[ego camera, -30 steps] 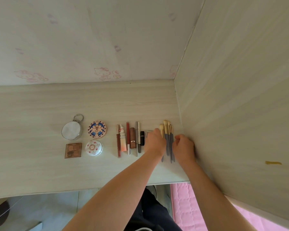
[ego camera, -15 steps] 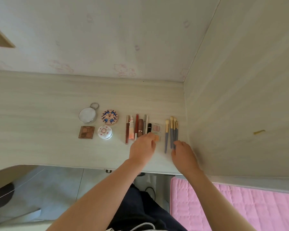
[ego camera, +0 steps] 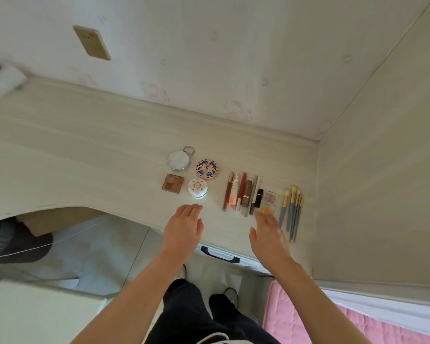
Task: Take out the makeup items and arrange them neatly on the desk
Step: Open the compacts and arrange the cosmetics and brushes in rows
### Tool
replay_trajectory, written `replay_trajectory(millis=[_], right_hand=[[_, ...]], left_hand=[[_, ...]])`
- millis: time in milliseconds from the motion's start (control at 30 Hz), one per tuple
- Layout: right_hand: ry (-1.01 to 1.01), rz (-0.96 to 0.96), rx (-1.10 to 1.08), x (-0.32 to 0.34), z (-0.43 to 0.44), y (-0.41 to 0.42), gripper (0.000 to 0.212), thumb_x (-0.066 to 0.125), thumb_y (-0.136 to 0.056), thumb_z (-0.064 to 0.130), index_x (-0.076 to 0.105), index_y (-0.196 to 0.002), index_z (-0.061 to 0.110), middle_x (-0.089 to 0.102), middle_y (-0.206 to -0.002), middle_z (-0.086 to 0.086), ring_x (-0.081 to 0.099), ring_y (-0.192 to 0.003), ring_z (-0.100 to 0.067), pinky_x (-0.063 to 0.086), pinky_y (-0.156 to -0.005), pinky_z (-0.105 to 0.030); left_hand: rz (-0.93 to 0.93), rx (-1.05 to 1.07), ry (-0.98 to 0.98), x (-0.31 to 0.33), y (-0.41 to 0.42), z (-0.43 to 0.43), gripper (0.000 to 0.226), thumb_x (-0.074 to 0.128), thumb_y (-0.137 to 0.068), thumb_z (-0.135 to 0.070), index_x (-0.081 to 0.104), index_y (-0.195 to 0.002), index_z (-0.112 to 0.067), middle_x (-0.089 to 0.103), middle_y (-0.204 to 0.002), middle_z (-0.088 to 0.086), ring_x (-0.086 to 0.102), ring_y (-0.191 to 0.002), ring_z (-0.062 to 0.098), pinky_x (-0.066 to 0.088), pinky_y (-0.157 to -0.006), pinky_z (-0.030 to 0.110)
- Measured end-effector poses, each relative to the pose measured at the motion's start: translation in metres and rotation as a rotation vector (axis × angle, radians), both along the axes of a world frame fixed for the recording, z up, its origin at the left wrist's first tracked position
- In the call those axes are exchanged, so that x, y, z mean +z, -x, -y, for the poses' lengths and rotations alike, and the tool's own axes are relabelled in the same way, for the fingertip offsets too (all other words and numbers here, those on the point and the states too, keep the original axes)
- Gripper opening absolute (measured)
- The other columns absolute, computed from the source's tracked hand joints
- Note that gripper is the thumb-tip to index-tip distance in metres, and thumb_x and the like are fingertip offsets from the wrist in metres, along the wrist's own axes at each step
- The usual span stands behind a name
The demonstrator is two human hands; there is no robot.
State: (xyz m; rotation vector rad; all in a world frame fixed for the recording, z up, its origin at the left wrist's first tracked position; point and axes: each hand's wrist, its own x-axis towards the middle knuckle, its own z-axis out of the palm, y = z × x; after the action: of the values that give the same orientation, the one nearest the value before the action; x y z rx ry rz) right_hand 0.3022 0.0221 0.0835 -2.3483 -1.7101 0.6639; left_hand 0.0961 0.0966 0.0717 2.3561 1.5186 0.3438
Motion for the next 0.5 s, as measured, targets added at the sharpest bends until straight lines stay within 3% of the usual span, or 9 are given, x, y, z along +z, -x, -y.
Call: replay_trajectory(millis=[167, 300, 500], right_hand=[[-0.027, 0.03, 0.071, -0.001, -0.029, 0.032, 0.046, 0.042, -0.097, 0.02, 0.035, -0.142, 0.013, 0.039, -0.145, -0.006, 0.026, -0.141, -0.023, 0.028, -0.115, -0.034], [-0.035, 0.033, 0.077, 0.0, -0.055, 0.064, 0.046, 0.04, -0.098, 0.023, 0.032, -0.142, 0.012, 0.037, -0.147, -0.005, 0.019, -0.144, -0.023, 0.024, -0.116, -0.033], [-0.029, 0.047, 0.036, 0.002, -0.094, 0.113, 0.047, 0.042, -0.098, 0.023, 0.034, -0.143, 0.008, 0.038, -0.147, -0.005, 0.019, -0.144, -0.026, 0.024, -0.117, -0.037]], left_hand=[[-0.058, 0.079, 0.041, -0.01, 0.042, -0.022, 0.042, 0.067, -0.083, -0.009, 0.06, -0.124, -0.004, 0.061, -0.127, 0.014, 0.054, -0.121, 0.034, 0.052, -0.093, 0.045], [-0.07, 0.075, 0.056, -0.011, 0.069, -0.047, 0.043, 0.066, -0.084, -0.011, 0.059, -0.126, -0.004, 0.059, -0.13, 0.014, 0.05, -0.126, 0.035, 0.049, -0.096, 0.045], [-0.106, -0.022, 0.113, -0.009, 0.105, -0.093, 0.048, 0.043, -0.099, -0.023, 0.037, -0.146, -0.013, 0.038, -0.151, 0.001, 0.023, -0.145, 0.021, 0.027, -0.114, 0.033]])
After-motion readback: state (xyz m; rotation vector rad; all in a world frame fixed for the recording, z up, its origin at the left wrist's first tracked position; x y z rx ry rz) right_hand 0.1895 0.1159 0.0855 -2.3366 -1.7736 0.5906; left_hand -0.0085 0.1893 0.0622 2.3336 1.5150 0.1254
